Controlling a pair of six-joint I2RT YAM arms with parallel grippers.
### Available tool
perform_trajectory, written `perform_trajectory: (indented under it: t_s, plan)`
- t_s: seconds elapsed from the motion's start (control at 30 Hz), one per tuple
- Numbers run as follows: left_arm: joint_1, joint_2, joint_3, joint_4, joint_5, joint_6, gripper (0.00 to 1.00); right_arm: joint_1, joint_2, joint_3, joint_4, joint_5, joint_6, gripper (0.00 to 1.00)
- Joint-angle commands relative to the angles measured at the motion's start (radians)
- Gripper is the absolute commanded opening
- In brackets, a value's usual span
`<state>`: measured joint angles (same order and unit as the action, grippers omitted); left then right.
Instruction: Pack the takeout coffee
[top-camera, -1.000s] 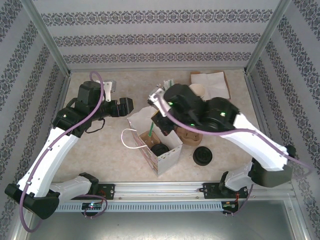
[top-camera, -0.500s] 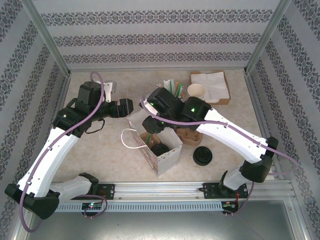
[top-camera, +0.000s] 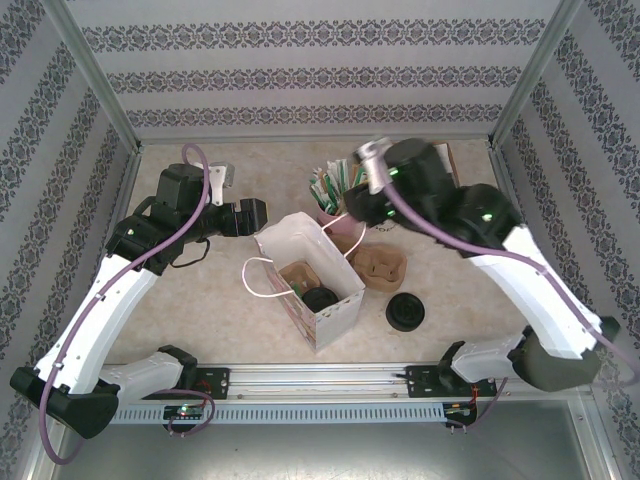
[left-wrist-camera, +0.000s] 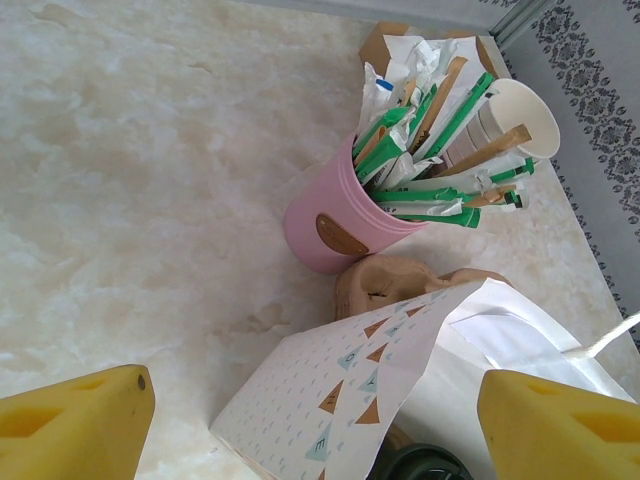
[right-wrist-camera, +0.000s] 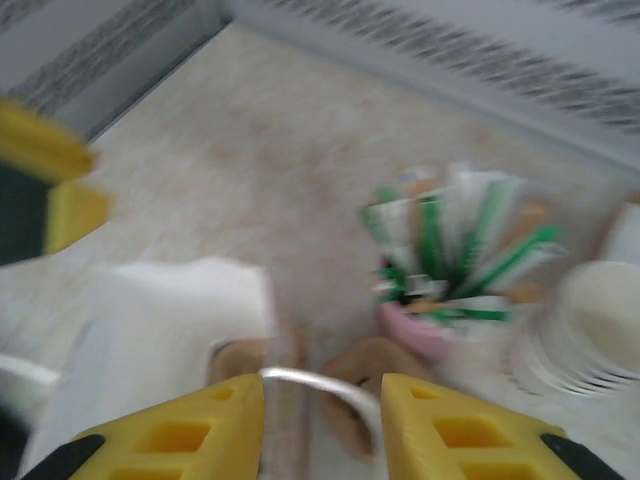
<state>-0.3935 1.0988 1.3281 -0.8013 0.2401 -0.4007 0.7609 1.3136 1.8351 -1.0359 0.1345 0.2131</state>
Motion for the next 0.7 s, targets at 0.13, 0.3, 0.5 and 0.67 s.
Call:
perform_trajectory:
  t_s: [0.13,0.3,0.5,0.67]
  plan:
    - [-0.012,-0.005,-0.011,0.005,0.015,0.019,0.85,-0.462,-0.033,-0.082,0.024,-0.142,-0.005,0.43]
    - [-0.012,-0.006,-0.018,0.005,0.014,0.014,0.85,-0.758,0.087,-0.201,0.146,-0.362,0.045,0.44]
    - [-0.012,-0.002,-0.022,-0.006,0.012,0.011,0.85,-0.865,0.334,-0.174,0.233,-0.374,0.03,0.44]
    - [-0.011,0.006,-0.019,-0.02,0.033,0.018,0.85,-0.882,0.55,-0.052,0.196,-0.376,-0.001,0.44]
